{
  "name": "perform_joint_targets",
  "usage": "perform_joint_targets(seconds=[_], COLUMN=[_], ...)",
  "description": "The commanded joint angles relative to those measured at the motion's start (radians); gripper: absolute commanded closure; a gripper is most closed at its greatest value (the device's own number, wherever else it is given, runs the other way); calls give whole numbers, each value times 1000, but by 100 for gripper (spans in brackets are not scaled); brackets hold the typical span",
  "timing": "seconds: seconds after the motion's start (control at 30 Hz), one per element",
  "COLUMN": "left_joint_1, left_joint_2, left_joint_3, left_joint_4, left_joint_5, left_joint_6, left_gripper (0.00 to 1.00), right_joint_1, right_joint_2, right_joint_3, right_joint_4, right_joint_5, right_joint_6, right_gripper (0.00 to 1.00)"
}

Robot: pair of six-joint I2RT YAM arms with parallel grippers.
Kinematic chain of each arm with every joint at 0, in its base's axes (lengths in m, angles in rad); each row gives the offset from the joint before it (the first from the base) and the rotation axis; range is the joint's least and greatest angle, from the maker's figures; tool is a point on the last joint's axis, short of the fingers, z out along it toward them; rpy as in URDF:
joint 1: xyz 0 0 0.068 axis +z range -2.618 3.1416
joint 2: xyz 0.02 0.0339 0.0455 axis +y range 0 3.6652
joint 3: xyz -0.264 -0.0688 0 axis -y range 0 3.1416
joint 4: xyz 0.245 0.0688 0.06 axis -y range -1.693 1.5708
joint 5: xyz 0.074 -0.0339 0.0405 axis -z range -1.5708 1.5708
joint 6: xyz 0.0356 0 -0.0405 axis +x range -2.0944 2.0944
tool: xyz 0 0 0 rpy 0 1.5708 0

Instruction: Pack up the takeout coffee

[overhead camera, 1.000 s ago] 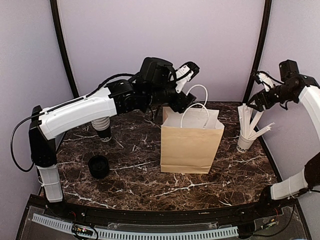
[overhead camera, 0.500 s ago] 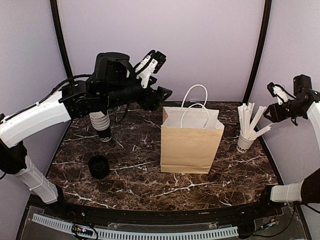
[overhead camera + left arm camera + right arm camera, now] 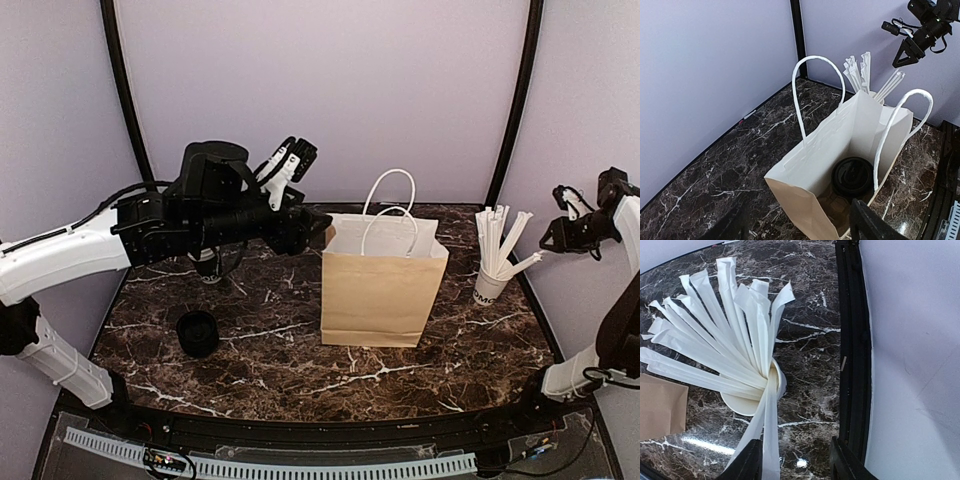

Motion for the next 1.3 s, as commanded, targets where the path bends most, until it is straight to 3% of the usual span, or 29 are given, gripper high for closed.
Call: perform_joint_targets(seconds=[0.0, 0.3, 0.73, 0.93, 1.13, 1.27], left_joint_1=[4, 4, 4, 4, 4, 4], left_joint_2=[-59, -59, -77, -84, -83, -81], left_joint_3=[-20, -38, -55, -67, -68, -83], left_joint_4=[58, 71, 79, 85, 85, 115], left_joint_5=[21, 40, 43, 42, 46, 49], left_joint_6=[-28, -28, -53, -60, -58, -54], left_gripper=[29, 30, 30, 30, 30, 30], right_joint_1=[-4, -4, -4, -5, -4, -4], right_joint_2=[-21, -21, -20, -19, -22, -26], right_joint_3=[31, -10, -54, -49, -40, 29], right_joint_4=[-27, -42, -7, -4, -17, -81], right_joint_5=[-75, -74, -37, -40, -43, -28], right_joint_6=[8, 19, 74, 87, 93, 79], right_gripper=[49, 47, 53, 67, 89, 96])
